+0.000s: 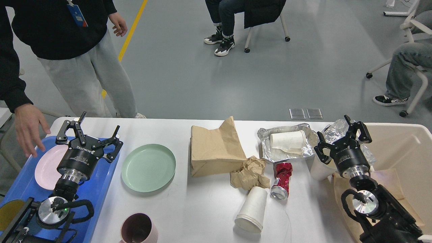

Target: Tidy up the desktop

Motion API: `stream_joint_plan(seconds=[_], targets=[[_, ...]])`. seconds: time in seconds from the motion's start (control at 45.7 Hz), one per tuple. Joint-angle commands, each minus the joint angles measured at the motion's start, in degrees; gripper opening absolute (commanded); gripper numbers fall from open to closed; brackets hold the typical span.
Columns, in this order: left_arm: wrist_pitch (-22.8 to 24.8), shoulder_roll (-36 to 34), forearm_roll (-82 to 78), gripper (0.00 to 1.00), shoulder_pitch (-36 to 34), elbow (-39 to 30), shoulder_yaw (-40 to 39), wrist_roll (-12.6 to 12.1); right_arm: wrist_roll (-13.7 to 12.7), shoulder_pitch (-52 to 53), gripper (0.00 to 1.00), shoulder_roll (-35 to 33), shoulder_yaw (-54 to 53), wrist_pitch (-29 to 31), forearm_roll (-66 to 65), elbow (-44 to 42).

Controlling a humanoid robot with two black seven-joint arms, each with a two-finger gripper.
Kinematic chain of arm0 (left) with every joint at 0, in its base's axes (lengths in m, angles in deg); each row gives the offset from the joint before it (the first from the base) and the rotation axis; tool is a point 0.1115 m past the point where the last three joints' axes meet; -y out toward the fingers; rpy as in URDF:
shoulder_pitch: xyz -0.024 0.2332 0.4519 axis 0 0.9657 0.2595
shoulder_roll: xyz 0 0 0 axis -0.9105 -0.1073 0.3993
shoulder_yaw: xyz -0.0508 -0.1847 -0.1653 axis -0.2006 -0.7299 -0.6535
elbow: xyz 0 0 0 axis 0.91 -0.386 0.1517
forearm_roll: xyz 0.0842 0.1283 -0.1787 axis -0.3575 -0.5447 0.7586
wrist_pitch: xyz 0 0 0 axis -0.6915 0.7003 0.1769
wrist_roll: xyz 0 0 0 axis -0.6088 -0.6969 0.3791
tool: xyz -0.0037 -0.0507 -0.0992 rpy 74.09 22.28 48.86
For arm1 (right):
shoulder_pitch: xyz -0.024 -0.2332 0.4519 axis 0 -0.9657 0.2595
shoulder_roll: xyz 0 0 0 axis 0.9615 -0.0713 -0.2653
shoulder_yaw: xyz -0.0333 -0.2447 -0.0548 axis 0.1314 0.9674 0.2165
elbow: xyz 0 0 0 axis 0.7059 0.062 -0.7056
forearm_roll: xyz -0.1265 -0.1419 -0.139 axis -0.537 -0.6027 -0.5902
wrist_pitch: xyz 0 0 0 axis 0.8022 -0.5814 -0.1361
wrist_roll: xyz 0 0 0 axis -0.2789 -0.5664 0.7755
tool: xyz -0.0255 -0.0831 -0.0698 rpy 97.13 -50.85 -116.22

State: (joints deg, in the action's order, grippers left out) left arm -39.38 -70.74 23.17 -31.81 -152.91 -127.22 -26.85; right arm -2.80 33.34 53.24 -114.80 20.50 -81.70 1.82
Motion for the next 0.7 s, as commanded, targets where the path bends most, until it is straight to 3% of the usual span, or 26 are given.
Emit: stream_joint_plan(seconds=[0.0,0.547,0.678], targets=[[0.0,0.0,0.1,0.97,-0.2,0.0,0.0,0.1,0.0,0.0,1.0,0.0,0.0,0.0,0.0,0.0],[-0.7,-0.3,0.1,0.96,-0.7,0.2,0.2,-0.4,0.0,0.0,1.0,0.0,0.0,0.0,0.0,0.0],[-0.6,-5.0,0.2,0.96,-0.3,-0.2,3.0,0.5,0.0,0.0,1.0,0.0,0.0,0.0,0.0,0.0]])
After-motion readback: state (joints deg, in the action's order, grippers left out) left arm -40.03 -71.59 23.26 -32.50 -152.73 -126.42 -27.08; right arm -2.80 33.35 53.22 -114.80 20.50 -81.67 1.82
